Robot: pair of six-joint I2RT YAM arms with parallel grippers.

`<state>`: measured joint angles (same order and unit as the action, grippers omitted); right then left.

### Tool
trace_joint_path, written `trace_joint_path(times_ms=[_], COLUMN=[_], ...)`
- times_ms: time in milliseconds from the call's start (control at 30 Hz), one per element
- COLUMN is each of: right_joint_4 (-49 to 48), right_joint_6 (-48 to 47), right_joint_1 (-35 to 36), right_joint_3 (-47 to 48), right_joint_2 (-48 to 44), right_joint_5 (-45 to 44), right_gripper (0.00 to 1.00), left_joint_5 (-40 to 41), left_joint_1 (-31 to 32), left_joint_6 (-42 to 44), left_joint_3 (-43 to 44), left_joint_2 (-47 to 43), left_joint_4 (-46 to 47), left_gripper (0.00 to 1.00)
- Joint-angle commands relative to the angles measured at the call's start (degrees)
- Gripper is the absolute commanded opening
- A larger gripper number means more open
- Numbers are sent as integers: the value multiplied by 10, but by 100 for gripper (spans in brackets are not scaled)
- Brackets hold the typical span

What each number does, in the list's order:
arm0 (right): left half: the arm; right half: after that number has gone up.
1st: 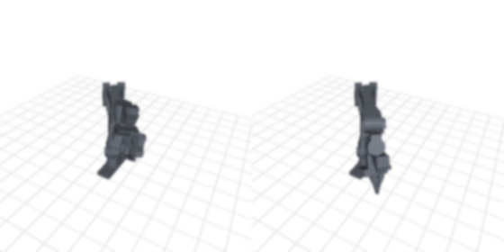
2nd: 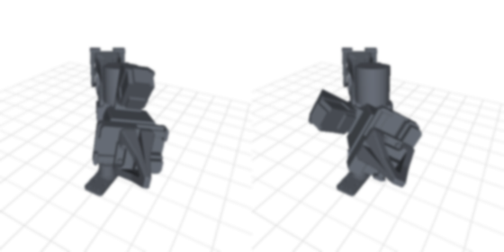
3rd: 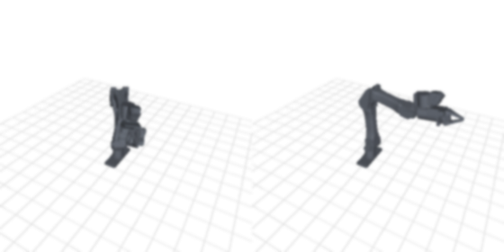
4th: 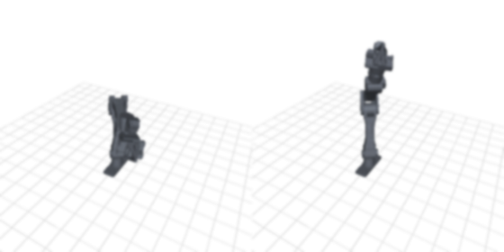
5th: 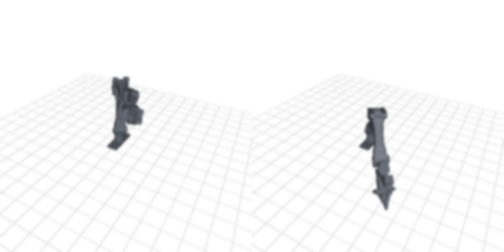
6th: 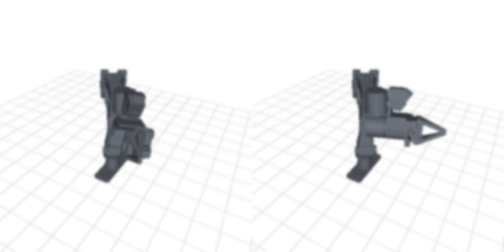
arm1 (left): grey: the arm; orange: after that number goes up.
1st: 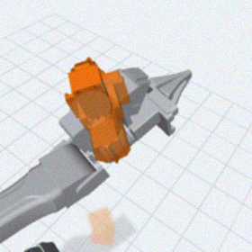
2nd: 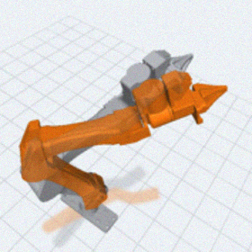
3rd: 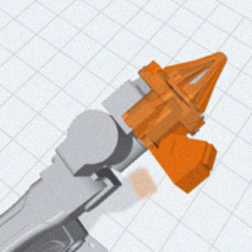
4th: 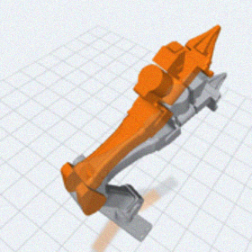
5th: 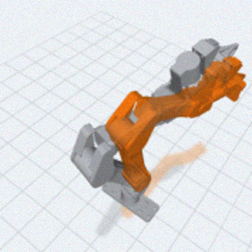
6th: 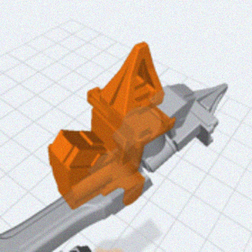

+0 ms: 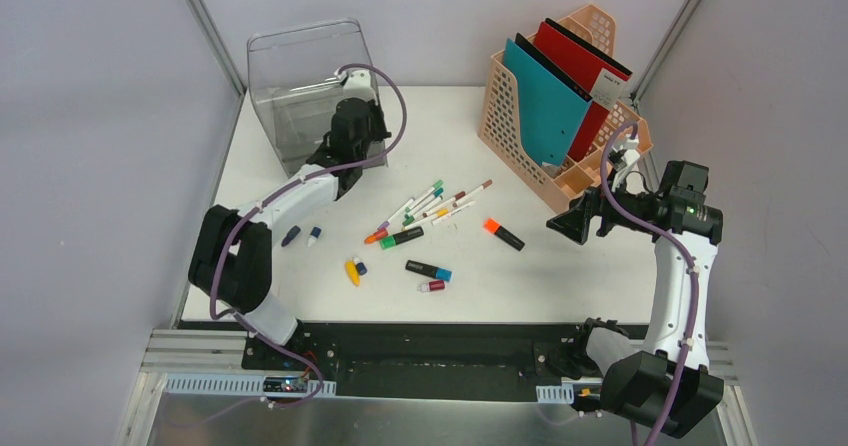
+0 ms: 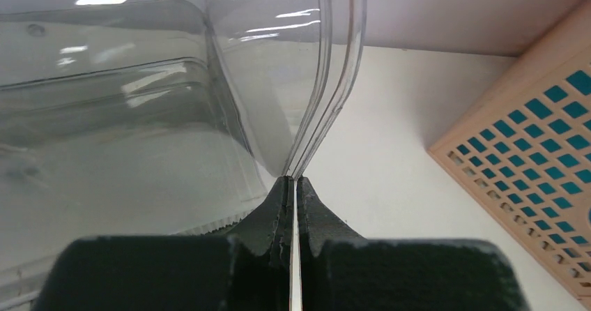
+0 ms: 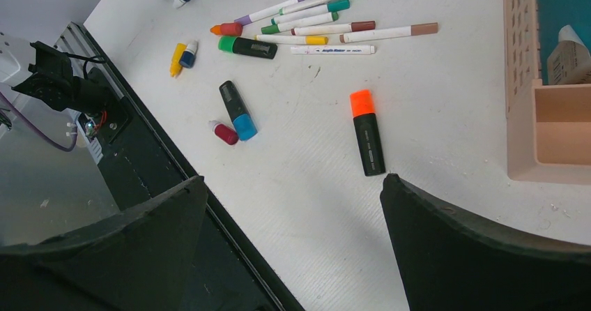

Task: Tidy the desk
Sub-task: Move the storage box to the center of the board, then pick up the stationery from the center of the board.

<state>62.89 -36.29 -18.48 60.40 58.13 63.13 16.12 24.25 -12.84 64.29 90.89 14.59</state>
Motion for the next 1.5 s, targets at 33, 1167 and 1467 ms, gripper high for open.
trace_joint_path(times_ms=[33,1167,1467], right_joint_4=[-5,-2,-2], right_joint_6=[-17,-38,-42], right_joint_1=[5,5,5], right_joint_3=[3,-4,-6], right_joint_2=[-10,-16,-15], right_joint_5=[1,23,25], right_gripper=[99,99,99], left_joint_5=[4,-286,-310], left_joint_1=[46,54,50], left_joint_6=[-46,-16,-43], left_joint_3=[66,-199,-246], left_joint_2=[38,-211,-235], left_joint_4=[31,-19,-88], left_gripper=[0,78,78])
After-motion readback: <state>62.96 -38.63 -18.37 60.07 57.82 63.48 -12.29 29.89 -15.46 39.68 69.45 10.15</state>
